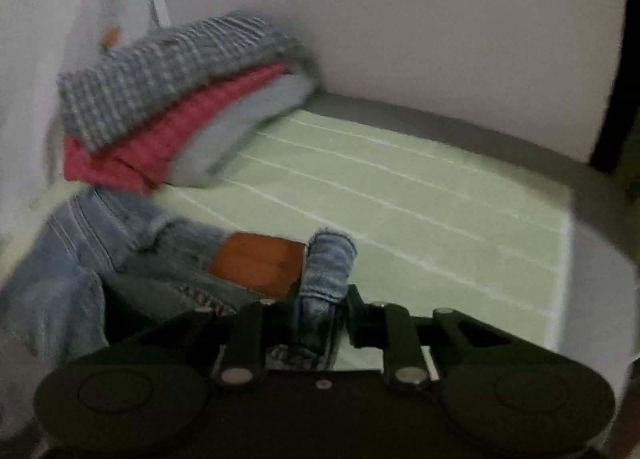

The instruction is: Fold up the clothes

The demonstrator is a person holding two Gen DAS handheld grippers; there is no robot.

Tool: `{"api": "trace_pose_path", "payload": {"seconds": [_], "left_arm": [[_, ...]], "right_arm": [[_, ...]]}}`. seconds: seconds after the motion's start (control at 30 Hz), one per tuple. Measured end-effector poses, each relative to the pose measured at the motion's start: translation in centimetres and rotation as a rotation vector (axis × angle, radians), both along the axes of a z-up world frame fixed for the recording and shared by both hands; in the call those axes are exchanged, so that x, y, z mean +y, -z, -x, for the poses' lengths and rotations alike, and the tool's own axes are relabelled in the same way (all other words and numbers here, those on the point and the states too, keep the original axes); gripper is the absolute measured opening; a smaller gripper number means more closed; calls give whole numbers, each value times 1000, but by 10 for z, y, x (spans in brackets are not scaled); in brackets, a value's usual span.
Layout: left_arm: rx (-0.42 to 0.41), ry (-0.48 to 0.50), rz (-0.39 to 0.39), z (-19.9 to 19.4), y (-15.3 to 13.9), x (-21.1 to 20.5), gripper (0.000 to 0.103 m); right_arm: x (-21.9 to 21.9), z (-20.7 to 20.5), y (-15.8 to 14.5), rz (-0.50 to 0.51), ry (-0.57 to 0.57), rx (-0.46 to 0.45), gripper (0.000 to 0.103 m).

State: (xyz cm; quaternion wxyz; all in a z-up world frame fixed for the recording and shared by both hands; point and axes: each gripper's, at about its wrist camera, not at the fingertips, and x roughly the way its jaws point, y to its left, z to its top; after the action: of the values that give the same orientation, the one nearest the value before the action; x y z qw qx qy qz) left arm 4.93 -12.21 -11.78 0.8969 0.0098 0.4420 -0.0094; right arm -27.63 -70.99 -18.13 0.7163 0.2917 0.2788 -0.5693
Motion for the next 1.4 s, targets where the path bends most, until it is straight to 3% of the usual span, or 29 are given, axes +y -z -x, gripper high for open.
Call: {"api": "trace_pose_path", "payload": {"seconds": [0.13, 0.23, 0.27, 0.33, 0.6, 0.67, 0.73, 0.97, 1.0, 1.07, 1.2, 1.3, 1.33, 1.4], "left_arm": [[10, 21, -2, 0, 5, -11, 70], [2, 29, -19, -2, 5, -7, 71], [-3, 28, -30, -4, 5, -3, 71], [-10, 23, -48, -10, 5, 5, 71], [-55, 9, -57, -63, 9, 49, 69], [-62, 41, -52, -83, 11, 52, 58], [-62, 85, -38, -105, 15, 53, 39], [28, 317, 64, -183, 56, 34, 38], [36, 301, 40, -190, 64, 34, 39], [50, 266, -9, -204, 80, 34, 28], [-23, 244, -3, -216, 85, 53, 21], [-52, 200, 32, -235, 87, 75, 15], [-62, 185, 44, -241, 88, 82, 4], [-64, 134, 91, -256, 89, 97, 5]], "right_arm": [[1, -6, -4, 22, 32, 147, 68], [10, -21, -13, 77, 59, 245, 82], [16, -26, -16, 101, 57, 257, 90], [31, -44, -25, 150, 29, 261, 98], [102, -151, -37, 167, -217, 177, 99], [128, -179, -34, 161, -285, 172, 99], [157, -206, -31, 151, -357, 167, 99], [238, -287, -16, 105, -517, 198, 99], [247, -296, -15, 108, -533, 220, 99], [261, -310, -14, 116, -562, 262, 99], [280, -325, -18, 125, -599, 307, 99], [287, -336, -15, 119, -608, 354, 99], [287, -339, -14, 116, -611, 363, 99], [288, -344, -14, 115, -618, 375, 99]]}}
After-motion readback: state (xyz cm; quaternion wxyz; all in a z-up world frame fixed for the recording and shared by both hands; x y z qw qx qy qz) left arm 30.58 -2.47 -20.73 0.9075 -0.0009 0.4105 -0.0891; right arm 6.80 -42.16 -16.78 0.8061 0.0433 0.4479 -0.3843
